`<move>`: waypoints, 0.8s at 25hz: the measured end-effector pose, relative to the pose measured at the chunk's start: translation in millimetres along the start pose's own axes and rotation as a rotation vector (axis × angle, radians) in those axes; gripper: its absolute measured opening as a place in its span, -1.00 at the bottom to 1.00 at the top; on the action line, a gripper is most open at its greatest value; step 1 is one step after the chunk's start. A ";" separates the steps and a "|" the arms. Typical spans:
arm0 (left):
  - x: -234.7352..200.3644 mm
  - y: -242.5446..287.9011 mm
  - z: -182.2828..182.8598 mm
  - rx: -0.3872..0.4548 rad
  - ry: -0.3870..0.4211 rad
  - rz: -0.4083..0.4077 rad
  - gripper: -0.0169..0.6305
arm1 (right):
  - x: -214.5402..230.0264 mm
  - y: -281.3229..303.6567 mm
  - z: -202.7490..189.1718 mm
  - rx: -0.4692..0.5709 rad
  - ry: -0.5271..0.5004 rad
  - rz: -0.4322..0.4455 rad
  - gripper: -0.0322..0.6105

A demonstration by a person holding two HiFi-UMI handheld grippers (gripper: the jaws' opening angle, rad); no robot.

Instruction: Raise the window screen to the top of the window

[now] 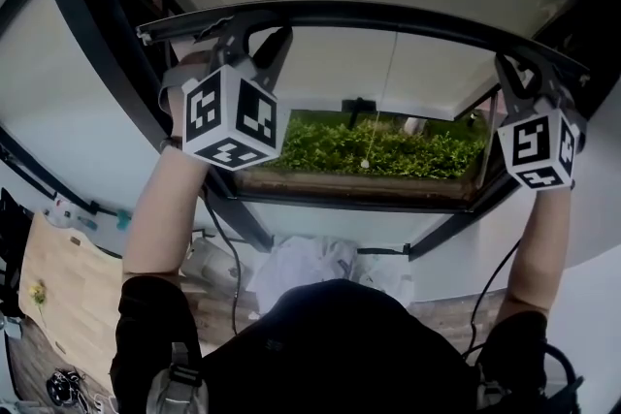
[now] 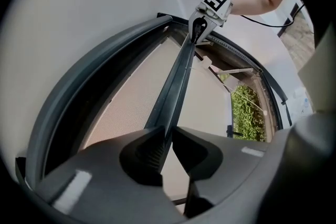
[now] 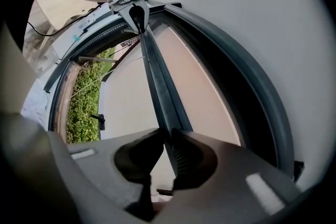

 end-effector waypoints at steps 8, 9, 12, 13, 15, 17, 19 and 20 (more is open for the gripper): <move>-18.2 -6.4 6.1 -0.001 0.032 0.036 -0.80 | 20.2 0.9 8.4 0.012 0.008 -0.032 -0.76; -20.7 -6.2 7.4 0.004 0.030 0.038 -0.80 | 23.0 0.9 8.4 0.016 0.011 -0.037 -0.75; -28.5 -7.9 9.9 0.031 0.015 0.044 -0.79 | 31.7 0.9 8.1 0.039 0.044 -0.040 -0.75; -31.3 -9.6 10.6 0.038 0.013 0.051 -0.79 | 35.2 0.9 9.3 0.048 0.054 -0.041 -0.75; -37.3 -13.0 13.0 0.038 0.024 0.073 -0.79 | 42.9 0.7 13.0 0.058 0.059 -0.048 -0.75; -44.3 -14.7 16.2 0.030 0.039 0.093 -0.79 | 51.0 1.5 16.9 0.061 0.054 -0.058 -0.75; -51.5 -14.4 19.2 0.025 0.045 0.109 -0.79 | 58.6 3.7 19.4 0.066 0.053 -0.065 -0.75; -54.5 -13.6 20.6 0.021 0.049 0.117 -0.79 | 61.7 5.2 20.1 0.069 0.054 -0.068 -0.75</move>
Point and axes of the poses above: the fingertips, and each gripper's own axes: y forward along the fingers, x to its right, z out of its top, the point moved 9 cm from there along -y, backward along the fingers, and after that the axes turned 9 degrees about -z, right-handed, at the moved point
